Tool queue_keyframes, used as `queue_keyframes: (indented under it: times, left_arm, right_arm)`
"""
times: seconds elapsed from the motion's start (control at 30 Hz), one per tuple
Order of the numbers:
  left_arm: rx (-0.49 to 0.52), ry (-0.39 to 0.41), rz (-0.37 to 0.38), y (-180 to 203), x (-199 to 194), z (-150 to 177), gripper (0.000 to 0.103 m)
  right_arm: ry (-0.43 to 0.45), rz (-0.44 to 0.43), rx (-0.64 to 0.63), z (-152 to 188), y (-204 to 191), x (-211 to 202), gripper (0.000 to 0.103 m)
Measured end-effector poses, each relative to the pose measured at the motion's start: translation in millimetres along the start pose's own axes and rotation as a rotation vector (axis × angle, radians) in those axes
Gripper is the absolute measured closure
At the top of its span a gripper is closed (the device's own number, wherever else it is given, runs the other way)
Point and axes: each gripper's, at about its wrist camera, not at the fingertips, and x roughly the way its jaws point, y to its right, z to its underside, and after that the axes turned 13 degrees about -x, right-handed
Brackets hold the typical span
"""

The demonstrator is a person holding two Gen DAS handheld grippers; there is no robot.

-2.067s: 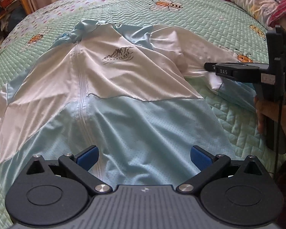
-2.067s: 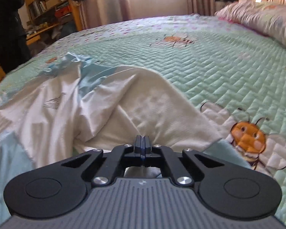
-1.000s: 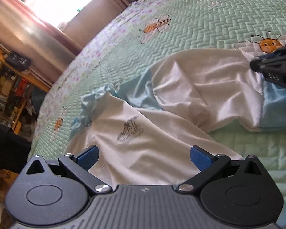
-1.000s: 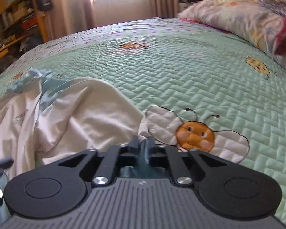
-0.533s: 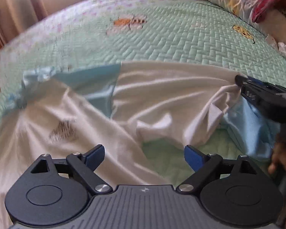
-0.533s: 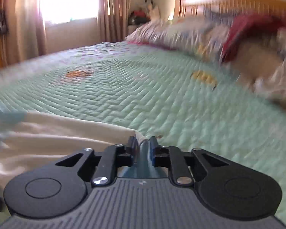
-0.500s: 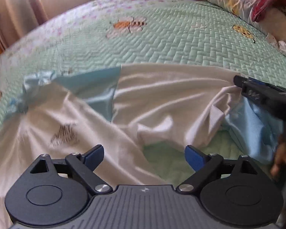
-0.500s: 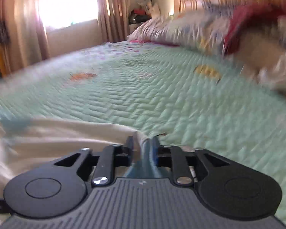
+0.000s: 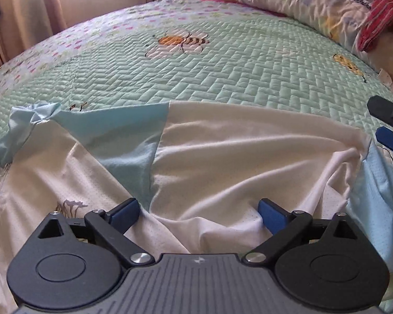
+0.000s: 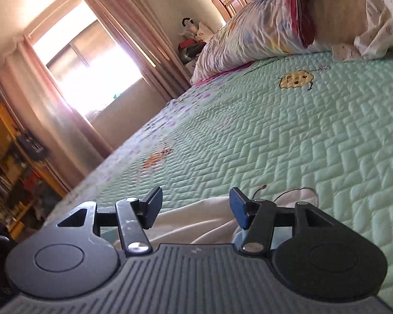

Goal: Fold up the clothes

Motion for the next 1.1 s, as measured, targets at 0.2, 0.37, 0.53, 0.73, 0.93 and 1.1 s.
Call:
queue_keyframes:
  times: [0.2, 0.37, 0.53, 0.73, 0.93, 1.1]
  left_arm:
    - [0.018, 0.058, 0.001, 2.7, 4.4, 2.7, 0.008]
    - [0.0, 0.08, -0.005, 5.0, 10.2, -0.4, 0.006]
    - [-0.011, 0.095, -0.012, 4.9, 15.7, -3.0, 0.001]
    - [-0.015, 0.12, -0.024, 6.0, 22.0, -5.9, 0.0]
    - [-0.014, 0.136, -0.044, 10.0, 26.5, -10.8, 0.0]
    - [-0.015, 0.153, -0.07, 13.1, 29.3, -13.3, 0.0]
  right_arm:
    - [0.017, -0.004, -0.005, 3.4, -4.7, -0.4, 0.044]
    - [0.013, -0.005, -0.016, 4.9, -7.2, 0.6, 0.044]
    - [0.018, -0.005, -0.022, 5.2, -8.3, 0.0, 0.043]
    - [0.017, -0.009, -0.018, 5.6, -7.8, 0.1, 0.039]
    - [0.019, -0.015, -0.013, 5.1, -7.0, -0.5, 0.039]
    - [0.016, -0.02, -0.005, 5.0, -6.0, -0.3, 0.038]
